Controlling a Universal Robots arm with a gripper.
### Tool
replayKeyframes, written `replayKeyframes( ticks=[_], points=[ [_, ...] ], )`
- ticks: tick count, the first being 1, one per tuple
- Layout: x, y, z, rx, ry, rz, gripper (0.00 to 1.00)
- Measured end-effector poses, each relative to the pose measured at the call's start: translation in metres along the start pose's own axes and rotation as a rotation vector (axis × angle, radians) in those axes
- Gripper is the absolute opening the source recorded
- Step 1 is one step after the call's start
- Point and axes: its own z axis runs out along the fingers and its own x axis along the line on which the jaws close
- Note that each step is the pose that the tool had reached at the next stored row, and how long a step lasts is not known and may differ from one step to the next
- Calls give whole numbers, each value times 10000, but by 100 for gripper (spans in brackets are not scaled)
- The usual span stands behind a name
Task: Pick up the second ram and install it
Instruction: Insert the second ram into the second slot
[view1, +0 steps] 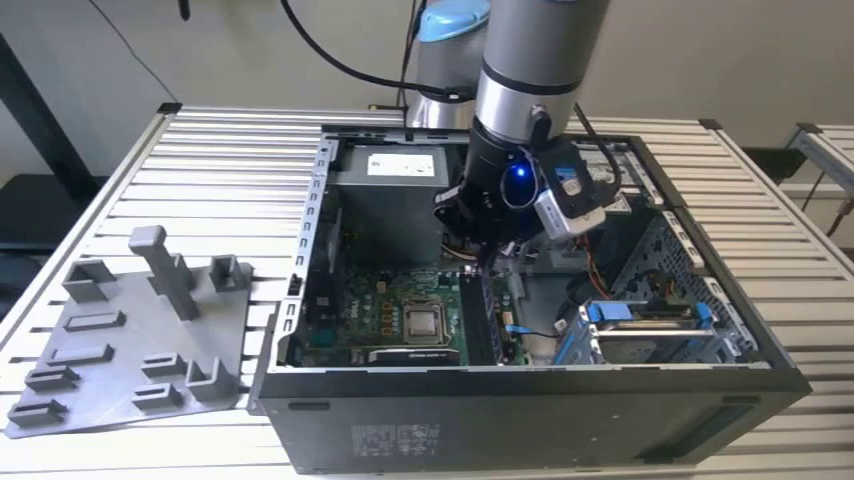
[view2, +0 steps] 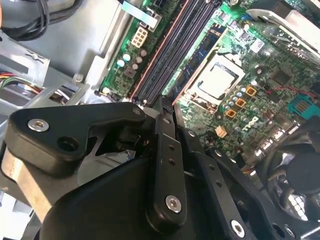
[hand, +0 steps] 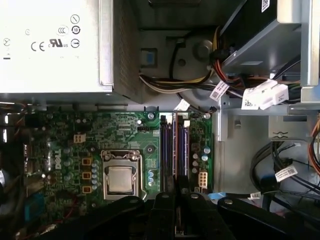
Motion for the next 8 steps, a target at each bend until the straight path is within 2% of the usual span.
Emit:
replayKeyframes(
  ticks=[8],
  points=[
    [14,-8,146,1,11,0,14]
  ],
)
